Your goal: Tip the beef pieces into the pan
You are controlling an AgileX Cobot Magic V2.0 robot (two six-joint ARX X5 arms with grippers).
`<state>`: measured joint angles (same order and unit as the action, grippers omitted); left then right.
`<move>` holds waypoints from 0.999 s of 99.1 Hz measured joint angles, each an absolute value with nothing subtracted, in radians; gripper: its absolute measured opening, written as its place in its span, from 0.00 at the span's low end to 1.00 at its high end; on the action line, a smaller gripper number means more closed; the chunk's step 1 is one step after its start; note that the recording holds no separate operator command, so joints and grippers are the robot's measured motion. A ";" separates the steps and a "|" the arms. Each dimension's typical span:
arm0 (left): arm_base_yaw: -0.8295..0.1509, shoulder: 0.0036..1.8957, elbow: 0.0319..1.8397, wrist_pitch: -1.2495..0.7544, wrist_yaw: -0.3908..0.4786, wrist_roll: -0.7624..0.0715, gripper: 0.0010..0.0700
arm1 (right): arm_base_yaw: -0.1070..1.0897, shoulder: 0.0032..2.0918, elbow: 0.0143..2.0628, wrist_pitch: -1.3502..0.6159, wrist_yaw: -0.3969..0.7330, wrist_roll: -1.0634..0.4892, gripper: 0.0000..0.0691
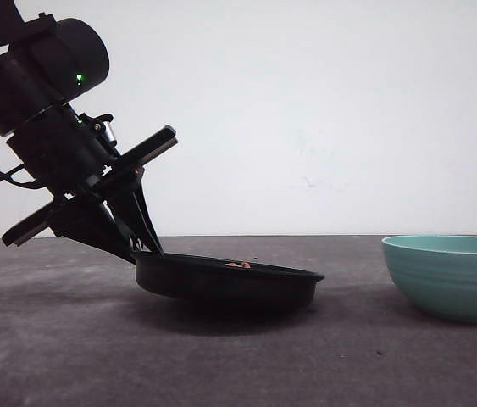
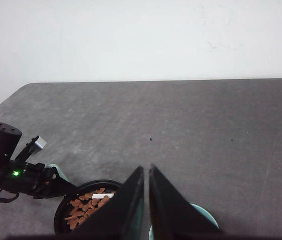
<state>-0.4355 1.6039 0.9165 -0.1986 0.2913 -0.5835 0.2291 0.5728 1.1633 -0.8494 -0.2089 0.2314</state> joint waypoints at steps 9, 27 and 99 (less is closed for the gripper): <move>-0.424 1.604 0.916 -0.203 0.290 -0.583 0.31 | 0.229 0.573 1.163 -0.849 -0.208 0.232 0.02; -0.410 1.604 0.916 -0.205 0.314 -0.584 0.91 | 0.229 0.573 1.163 -0.849 -0.209 0.232 0.02; -0.350 0.865 0.918 -0.536 -0.010 -0.416 0.63 | 0.229 0.574 1.163 -0.779 -0.117 0.120 0.02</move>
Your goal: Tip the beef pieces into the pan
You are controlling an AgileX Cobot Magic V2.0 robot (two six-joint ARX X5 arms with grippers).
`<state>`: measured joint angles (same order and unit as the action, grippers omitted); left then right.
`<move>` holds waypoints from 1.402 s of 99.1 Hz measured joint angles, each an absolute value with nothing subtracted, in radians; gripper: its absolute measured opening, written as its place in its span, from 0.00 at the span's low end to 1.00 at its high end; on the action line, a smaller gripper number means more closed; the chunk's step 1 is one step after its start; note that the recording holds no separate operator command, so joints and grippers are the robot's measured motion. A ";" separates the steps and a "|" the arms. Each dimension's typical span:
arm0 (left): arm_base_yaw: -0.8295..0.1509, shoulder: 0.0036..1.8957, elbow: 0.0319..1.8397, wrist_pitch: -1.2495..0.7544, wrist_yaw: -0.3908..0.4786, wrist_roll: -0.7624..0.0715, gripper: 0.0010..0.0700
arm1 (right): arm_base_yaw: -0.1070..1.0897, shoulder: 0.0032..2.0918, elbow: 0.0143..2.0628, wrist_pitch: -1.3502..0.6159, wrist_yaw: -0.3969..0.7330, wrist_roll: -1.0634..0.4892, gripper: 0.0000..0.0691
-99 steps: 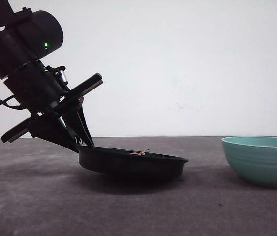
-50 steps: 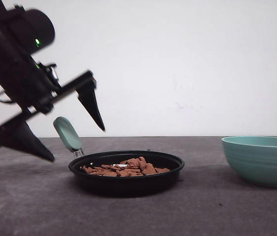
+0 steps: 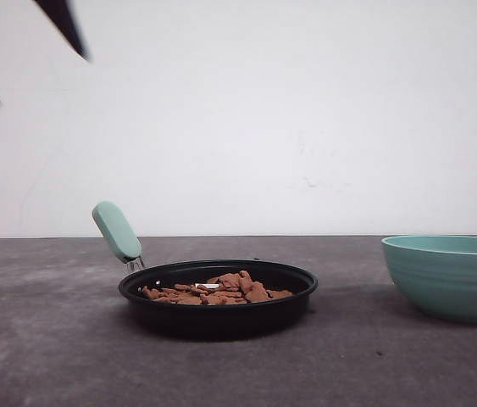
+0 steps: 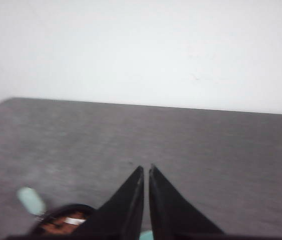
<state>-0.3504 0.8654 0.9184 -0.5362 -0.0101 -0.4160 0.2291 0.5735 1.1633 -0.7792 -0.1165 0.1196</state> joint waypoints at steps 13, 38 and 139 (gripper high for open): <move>-0.350 0.662 0.918 -0.581 -0.123 -0.385 0.13 | 0.229 0.564 1.161 -0.816 -0.025 0.054 0.02; -0.350 0.422 0.908 -0.661 -0.242 -0.341 0.01 | 0.229 0.401 1.065 -0.733 0.025 -0.023 0.01; -0.350 0.435 0.889 -0.729 -0.286 -0.340 0.01 | 0.205 0.335 1.037 -0.806 0.115 -0.019 0.01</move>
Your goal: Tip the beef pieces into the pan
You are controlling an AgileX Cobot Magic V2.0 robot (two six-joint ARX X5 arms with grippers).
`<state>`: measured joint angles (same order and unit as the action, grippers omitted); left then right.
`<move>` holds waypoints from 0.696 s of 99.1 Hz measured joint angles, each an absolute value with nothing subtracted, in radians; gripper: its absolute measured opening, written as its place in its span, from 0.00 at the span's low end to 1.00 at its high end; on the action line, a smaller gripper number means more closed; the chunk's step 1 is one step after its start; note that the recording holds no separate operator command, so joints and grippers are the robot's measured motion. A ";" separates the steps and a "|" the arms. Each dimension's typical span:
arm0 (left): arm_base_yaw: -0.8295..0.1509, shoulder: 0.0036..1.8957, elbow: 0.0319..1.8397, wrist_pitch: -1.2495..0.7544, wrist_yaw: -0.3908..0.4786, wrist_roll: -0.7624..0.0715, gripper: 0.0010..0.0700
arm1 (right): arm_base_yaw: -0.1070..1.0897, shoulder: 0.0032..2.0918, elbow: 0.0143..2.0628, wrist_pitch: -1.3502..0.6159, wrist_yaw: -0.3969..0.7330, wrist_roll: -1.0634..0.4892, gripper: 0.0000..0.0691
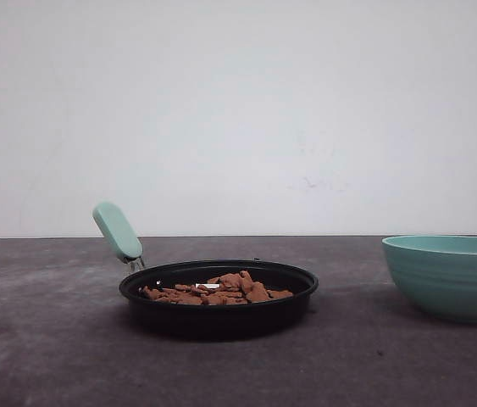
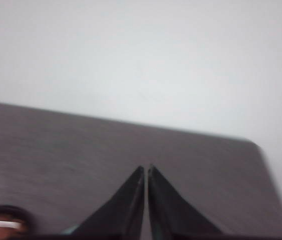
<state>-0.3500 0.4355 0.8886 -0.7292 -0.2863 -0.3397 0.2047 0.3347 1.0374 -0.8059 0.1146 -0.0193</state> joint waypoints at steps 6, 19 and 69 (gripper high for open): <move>-0.350 0.435 0.889 -0.729 -0.286 -0.340 0.01 | 0.179 0.303 0.980 -0.802 0.153 -0.019 0.01; -0.350 0.435 0.889 -0.729 -0.286 -0.340 0.01 | 0.125 0.182 0.737 -0.671 0.140 -0.019 0.01; -0.350 0.430 0.889 -0.728 -0.287 -0.340 0.01 | 0.031 0.006 0.074 -0.294 -0.114 0.090 0.01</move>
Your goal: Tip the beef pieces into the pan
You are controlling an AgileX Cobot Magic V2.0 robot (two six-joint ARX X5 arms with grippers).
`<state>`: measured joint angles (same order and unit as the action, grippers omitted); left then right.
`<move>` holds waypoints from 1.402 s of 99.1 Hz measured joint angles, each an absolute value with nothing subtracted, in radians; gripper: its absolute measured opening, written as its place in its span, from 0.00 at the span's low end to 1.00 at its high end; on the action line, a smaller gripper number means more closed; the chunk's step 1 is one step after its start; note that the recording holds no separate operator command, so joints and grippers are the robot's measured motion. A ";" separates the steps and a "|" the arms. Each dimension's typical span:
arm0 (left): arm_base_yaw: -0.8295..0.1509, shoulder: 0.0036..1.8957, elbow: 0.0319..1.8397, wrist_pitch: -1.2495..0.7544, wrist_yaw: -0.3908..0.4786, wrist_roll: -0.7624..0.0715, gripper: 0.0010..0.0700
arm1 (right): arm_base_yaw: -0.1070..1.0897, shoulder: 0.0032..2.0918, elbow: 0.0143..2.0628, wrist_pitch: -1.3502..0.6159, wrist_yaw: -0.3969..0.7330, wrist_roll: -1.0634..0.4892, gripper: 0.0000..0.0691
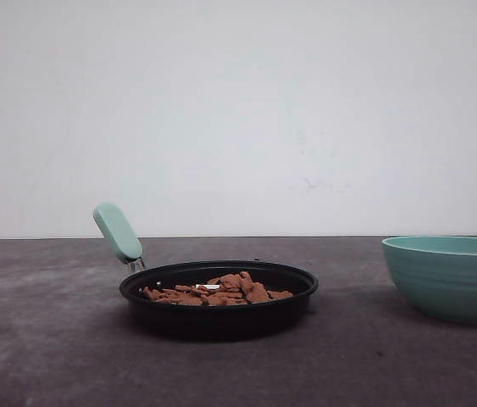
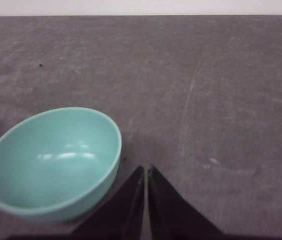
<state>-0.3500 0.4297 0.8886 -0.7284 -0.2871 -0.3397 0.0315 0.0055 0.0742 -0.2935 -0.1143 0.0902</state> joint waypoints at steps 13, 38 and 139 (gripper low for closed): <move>-0.350 0.429 0.889 -0.730 -0.287 -0.340 0.01 | 0.031 0.007 0.018 -0.172 -0.131 0.113 0.01; -0.350 0.429 0.889 -0.729 -0.287 -0.340 0.01 | 0.031 0.006 0.018 -0.170 -0.134 0.115 0.01; -0.350 0.423 0.889 -0.729 -0.287 -0.340 0.01 | 0.038 0.005 0.018 -0.167 -0.155 0.101 0.01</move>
